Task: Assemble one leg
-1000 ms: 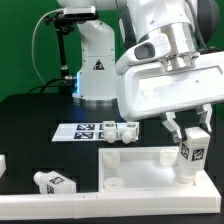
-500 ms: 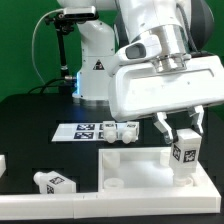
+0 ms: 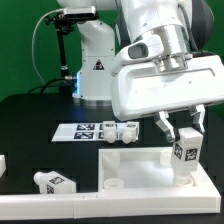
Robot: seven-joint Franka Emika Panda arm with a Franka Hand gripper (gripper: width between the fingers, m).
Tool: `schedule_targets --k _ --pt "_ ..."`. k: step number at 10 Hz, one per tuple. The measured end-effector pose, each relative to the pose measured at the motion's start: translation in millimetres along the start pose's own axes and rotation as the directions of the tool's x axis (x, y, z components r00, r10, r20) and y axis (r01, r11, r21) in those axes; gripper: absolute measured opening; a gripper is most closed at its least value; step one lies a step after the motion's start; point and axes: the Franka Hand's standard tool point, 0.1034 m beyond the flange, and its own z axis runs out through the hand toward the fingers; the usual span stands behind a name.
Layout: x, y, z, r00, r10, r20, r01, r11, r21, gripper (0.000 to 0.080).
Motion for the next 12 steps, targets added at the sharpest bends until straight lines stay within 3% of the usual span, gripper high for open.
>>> schedule_targets --k 3,11,12 --pt "-7.4 -5.4 5.2 1.0 -0.003 0.011 0.003 1.0 0.007 0.0287" --pt "-11.4 7.2 9.3 1.0 0.004 -0.03 -0.004 1.0 -0.018 0.0287" --pt "-11.6 7.2 9.4 1.0 0.004 -0.029 -0.004 1.0 -0.018 0.0381"
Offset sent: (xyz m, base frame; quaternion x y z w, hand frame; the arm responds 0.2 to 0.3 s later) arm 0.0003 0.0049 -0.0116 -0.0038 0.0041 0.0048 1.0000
